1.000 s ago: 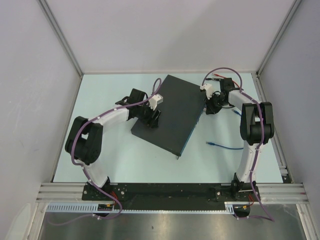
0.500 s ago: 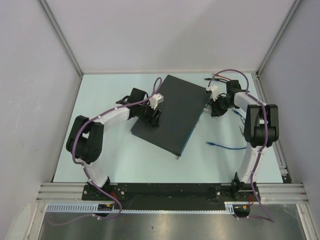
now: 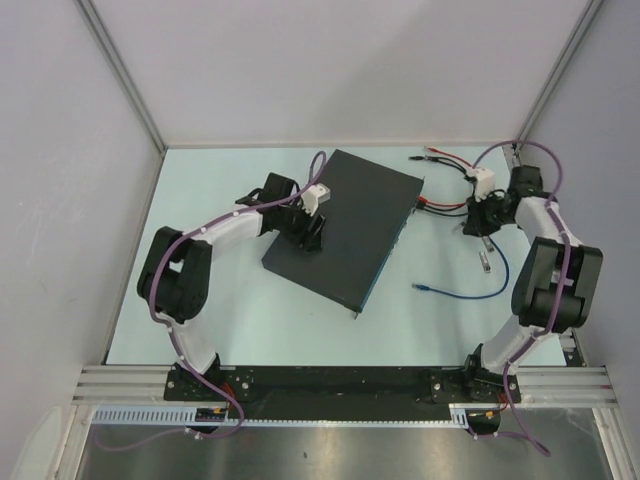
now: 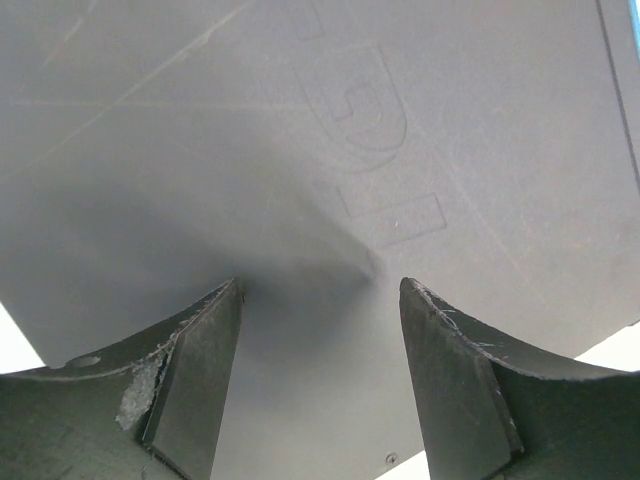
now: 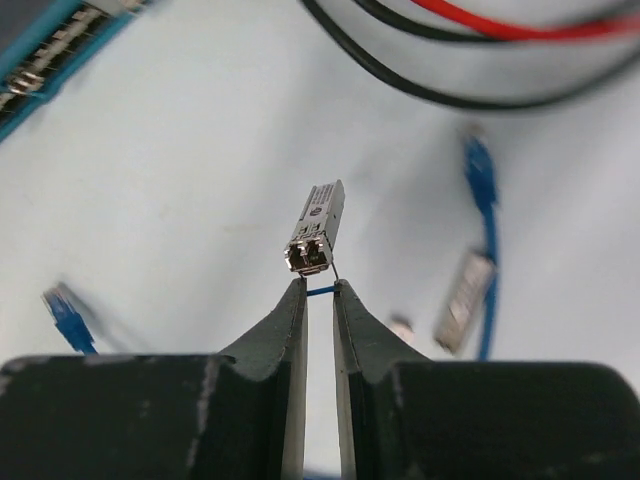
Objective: Pull the plug from the switch port
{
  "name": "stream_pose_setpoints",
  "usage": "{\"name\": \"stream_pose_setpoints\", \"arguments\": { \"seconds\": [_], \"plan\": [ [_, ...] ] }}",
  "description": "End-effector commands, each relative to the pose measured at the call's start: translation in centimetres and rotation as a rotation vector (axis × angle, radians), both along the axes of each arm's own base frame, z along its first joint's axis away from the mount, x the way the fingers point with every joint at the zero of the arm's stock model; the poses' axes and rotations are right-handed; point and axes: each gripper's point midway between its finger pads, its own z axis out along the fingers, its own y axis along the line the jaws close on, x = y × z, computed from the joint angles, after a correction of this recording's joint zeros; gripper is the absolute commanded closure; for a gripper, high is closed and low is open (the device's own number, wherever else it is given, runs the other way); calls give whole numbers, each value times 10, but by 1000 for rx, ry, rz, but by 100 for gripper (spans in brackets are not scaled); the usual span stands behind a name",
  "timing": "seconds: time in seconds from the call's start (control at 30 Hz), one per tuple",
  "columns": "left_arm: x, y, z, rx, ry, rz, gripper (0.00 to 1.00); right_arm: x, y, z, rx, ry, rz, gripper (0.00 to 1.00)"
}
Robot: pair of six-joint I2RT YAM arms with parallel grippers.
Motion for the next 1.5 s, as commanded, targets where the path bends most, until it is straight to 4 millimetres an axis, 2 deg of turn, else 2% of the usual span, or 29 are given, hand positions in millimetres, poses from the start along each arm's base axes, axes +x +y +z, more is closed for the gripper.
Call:
{"name": "stream_pose_setpoints", "arguments": {
  "seconds": [0.0, 0.07, 0.13, 0.17, 0.23, 0.33, 0.43, 0.47, 0.53, 0.6, 0.63, 0.7, 0.73, 0.87, 0.93, 1.1, 1.17, 1.27, 1.47],
  "plan": [
    [-3, -12, -5, -22, 54, -12, 30, -17, -29, 12, 33, 0, -126, 100],
    [-2, -15, -6, -26, 62, -14, 30, -21, -43, 11, 39, -1, -182, 100],
    [-2, -16, -5, -30, 67, -14, 30, -23, -48, 10, 41, -1, -206, 98],
    [-1, -16, -5, -31, 65, -13, 30, -26, -49, 5, 38, 15, -216, 91],
    [-1, -17, -4, -34, 68, -13, 30, -29, -49, 5, 39, 20, -229, 63],
    [-1, -16, -2, -35, 64, -4, 31, -22, -53, 15, 33, -13, -288, 48],
    [-2, -14, 5, -39, 44, 4, 31, -4, -52, 42, 52, -112, -352, 43],
    [-4, -13, 6, -39, 41, 5, 31, -3, -47, 48, 60, -130, -347, 44],
    [-6, -10, 14, -44, 20, 3, 32, -3, -21, 52, 83, -123, -279, 48],
    [-6, -7, 20, -46, -2, -3, 31, -11, 13, 51, 113, -107, -129, 55],
    [-7, -3, 23, -47, -11, 1, 32, -26, 42, 43, 130, -47, -30, 64],
    [-4, 6, 24, -36, -20, 15, 32, -44, 75, 33, 132, -14, 161, 75],
    [-3, 10, 26, -34, -21, 23, 31, -61, 98, 23, 135, 37, 244, 82],
    [9, 22, 30, -49, 9, 97, 32, -90, 135, 2, 137, 100, 444, 96],
    [15, 26, 35, -68, 5, 124, 32, -97, 143, -6, 123, 116, 509, 100],
    [22, 29, 39, -87, -18, 147, 31, -116, 168, -28, 63, 144, 699, 100],
    [22, 30, 39, -95, -18, 153, 31, -115, 176, -38, 37, 135, 755, 100],
    [20, 29, 38, -101, -19, 155, 31, -117, 198, -51, -3, 108, 857, 100],
    [15, 31, 40, -100, -22, 155, 31, -123, 252, -61, -5, 71, 985, 99]
  ]
}}
